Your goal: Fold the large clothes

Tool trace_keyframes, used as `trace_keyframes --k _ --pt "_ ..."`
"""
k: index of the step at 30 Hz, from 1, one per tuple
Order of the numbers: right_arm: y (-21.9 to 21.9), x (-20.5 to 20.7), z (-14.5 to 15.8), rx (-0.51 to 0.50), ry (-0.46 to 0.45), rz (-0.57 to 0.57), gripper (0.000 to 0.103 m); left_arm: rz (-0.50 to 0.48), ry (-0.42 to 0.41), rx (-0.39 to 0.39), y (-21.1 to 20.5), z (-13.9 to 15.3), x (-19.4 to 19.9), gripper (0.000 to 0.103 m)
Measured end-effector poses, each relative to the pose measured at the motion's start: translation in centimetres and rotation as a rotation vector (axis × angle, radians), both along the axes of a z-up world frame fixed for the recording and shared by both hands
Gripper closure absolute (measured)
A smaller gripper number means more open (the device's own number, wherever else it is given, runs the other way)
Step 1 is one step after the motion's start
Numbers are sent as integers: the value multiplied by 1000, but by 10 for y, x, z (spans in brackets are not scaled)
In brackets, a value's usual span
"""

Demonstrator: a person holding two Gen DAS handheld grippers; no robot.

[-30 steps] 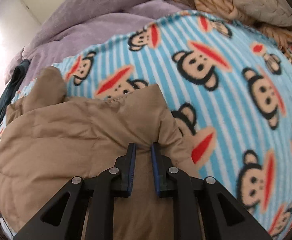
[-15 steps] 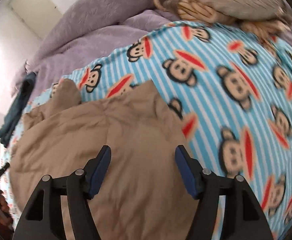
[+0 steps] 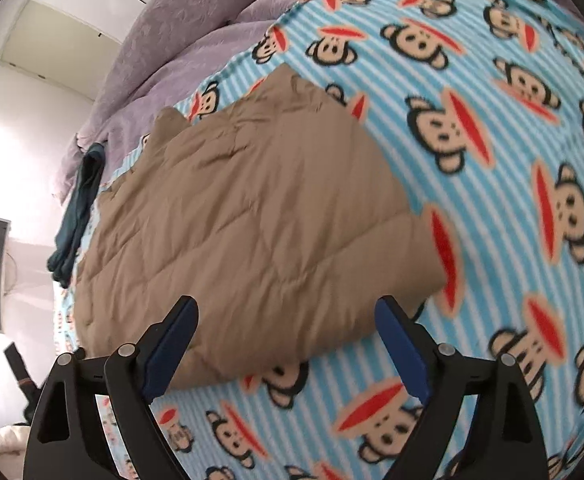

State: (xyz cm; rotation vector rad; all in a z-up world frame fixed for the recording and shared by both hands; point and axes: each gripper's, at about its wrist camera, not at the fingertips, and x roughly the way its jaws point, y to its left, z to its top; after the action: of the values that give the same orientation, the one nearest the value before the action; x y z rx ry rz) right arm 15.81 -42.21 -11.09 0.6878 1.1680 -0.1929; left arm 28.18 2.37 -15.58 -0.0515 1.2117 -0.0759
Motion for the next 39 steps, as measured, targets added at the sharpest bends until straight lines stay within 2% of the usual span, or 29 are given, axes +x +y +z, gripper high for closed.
trace_keyframes --k 1,7,15,19,24,30,33,36,37,38,39 --pt "1 -4 -2 26 -5 -7 0 0 6 -4 0 -1 -3 0" --pt "3 -14 -16 186 -49 -77 0 33 62 -84 6 -7 -18 0" --pt "-4 -18 -54 331 32 -162 0 255 130 -348 51 -34 -27 0" --pt "-6 -20 -72 402 49 -195 0 293 180 -507 69 -56 -32 0" --pt "-4 -15 -83 475 8 -216 0 327 180 -615 73 -78 -30 0" --pt "18 9 -100 581 -34 -186 0 299 147 -646 52 -85 -11 0" --pt "31 25 -114 612 -38 -170 0 326 135 -634 47 -92 -2 0" --pt "38 38 -121 599 -47 -171 0 371 127 -620 46 -94 2 0" --pt "39 41 -122 597 -46 -184 0 377 126 -613 47 -93 2 2" --pt "39 41 -122 602 -46 -202 0 380 116 -598 47 -90 1 18" --pt "38 40 -122 610 -47 -214 1 368 106 -592 46 -86 1 28"
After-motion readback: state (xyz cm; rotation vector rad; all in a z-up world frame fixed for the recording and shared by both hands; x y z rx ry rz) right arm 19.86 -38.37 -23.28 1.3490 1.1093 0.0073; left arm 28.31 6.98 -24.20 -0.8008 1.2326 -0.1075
